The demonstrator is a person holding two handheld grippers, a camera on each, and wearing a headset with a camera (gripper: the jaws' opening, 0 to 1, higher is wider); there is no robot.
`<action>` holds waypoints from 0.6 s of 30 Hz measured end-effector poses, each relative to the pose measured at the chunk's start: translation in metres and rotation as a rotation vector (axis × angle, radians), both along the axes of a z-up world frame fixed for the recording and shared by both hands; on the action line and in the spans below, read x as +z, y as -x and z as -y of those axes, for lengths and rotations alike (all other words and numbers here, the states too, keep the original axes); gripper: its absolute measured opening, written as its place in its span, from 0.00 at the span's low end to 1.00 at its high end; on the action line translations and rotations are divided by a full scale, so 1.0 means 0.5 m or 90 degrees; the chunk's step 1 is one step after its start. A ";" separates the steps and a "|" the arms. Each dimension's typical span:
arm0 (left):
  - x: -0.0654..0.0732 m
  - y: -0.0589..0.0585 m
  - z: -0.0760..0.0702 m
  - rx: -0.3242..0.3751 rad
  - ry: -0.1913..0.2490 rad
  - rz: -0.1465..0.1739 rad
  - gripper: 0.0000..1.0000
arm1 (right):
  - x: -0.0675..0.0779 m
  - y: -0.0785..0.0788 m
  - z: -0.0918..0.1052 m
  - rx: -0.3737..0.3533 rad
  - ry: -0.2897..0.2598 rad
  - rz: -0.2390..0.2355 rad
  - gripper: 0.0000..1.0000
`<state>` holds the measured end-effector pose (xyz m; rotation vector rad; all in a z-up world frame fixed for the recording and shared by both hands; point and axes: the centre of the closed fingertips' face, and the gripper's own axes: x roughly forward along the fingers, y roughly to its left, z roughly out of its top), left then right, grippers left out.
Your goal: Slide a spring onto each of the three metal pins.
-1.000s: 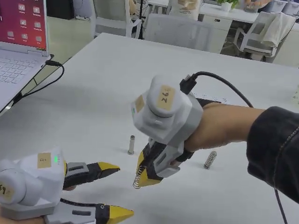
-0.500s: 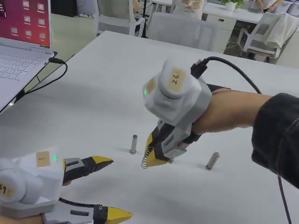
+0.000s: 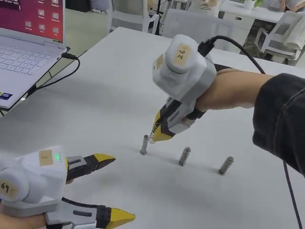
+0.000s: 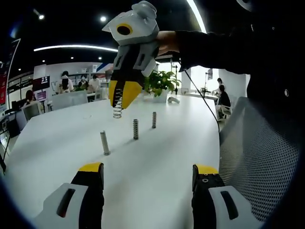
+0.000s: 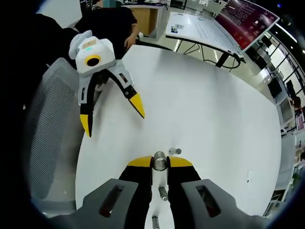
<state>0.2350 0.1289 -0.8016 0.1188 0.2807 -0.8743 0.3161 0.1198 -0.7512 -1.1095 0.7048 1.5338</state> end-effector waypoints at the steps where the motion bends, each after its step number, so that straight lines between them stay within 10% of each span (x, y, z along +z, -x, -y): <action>1: 0.000 0.000 -0.002 0.002 0.000 0.000 0.73 | 0.000 -0.005 -0.004 -0.003 -0.002 -0.002 0.09; 18: -0.004 0.000 -0.012 0.014 -0.005 -0.007 0.74 | -0.041 -0.051 -0.021 -0.018 0.008 0.000 0.09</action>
